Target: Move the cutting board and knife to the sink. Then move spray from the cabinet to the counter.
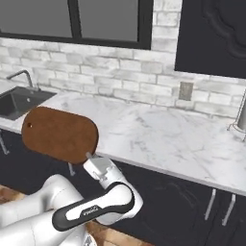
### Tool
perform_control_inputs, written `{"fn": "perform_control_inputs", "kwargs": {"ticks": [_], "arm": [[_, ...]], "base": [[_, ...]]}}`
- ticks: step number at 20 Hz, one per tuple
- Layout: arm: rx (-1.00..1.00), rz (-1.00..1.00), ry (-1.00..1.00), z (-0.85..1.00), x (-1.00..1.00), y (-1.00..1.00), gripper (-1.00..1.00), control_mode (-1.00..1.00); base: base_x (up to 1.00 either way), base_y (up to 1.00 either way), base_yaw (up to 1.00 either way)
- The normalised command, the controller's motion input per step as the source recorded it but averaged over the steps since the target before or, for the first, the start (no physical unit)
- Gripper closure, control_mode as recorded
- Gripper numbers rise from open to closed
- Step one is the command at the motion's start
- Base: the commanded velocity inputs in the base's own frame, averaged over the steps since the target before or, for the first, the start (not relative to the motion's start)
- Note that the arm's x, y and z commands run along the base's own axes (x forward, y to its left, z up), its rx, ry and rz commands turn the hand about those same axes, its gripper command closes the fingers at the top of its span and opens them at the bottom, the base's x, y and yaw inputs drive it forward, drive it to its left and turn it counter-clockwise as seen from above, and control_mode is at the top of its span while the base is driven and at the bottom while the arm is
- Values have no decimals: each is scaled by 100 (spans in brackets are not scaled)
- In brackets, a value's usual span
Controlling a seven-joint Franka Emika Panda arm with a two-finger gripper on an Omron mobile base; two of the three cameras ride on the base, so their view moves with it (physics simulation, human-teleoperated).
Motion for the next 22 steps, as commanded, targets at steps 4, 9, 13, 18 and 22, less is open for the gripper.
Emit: {"fn": "perform_control_inputs", "kwargs": {"ticks": [4, 9, 13, 18, 22], "arm": [[0, 0, 0, 0, 0, 0, 100, 100], [0, 0, 0, 0, 0, 0, 100, 100], [0, 0, 0, 0, 0, 0, 100, 100], [0, 0, 0, 0, 0, 0, 100, 100], [0, 0, 0, 0, 0, 0, 100, 100]], "base": [[65, 100, 7], [77, 100, -1], [63, 90, -11], [42, 75, -9], [40, 13, -6]]}}
